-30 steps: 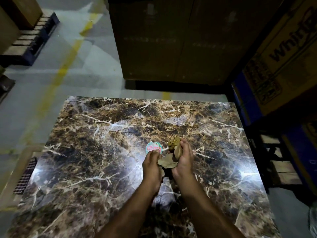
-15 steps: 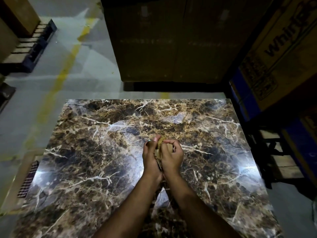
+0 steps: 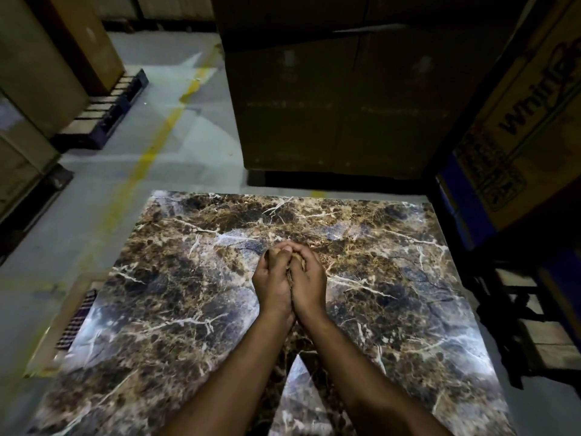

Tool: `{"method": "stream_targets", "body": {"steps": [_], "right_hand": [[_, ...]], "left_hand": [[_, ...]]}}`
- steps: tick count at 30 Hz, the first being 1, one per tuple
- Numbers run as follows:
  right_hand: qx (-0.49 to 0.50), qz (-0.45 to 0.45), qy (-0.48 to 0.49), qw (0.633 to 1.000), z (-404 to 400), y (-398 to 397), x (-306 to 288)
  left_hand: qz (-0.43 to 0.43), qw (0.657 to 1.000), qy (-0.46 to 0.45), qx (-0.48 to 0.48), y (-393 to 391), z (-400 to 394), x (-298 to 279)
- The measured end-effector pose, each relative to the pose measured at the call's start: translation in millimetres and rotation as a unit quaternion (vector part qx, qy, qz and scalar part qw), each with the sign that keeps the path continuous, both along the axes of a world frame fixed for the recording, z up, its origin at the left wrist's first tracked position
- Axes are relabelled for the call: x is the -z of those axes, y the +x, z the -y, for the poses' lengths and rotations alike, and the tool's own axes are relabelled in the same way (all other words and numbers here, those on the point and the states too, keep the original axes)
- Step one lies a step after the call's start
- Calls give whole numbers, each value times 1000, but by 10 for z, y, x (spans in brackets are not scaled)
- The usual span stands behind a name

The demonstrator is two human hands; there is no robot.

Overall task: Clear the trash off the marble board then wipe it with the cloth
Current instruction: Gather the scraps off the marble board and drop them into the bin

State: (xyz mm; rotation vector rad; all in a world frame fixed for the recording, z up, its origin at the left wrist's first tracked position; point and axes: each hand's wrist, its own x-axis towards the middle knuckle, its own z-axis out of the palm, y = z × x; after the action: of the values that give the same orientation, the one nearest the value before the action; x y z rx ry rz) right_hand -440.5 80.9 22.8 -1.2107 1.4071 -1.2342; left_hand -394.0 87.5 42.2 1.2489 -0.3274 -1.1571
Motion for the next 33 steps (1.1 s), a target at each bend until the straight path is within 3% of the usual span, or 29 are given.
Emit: {"method": "stream_targets", "body": {"steps": [5,14,19,22,27,33], "right_hand": [[28,58,16,998,-129,112,-11],[-125,52,-5,991,-457,743,-17],[-238,51,4,970,-840,1449,-190],[-282,48,0,958,-1198,1930,-189],[-398,41,4,917,-2131,2892,-137],[-484,-2,20,875,-3592,4062,80]], "left_hand": [[53,999,-5,10,75,-80,15],[164,978,25,-122,751,-480,18],[64,963,44,-259,1424,-949,-77],[11,951,12,-310,1882,-1353,-114],[-10,892,-8,-452,2720,-2387,-163],[-18,869,-18,-495,3798,-3962,65]]}}
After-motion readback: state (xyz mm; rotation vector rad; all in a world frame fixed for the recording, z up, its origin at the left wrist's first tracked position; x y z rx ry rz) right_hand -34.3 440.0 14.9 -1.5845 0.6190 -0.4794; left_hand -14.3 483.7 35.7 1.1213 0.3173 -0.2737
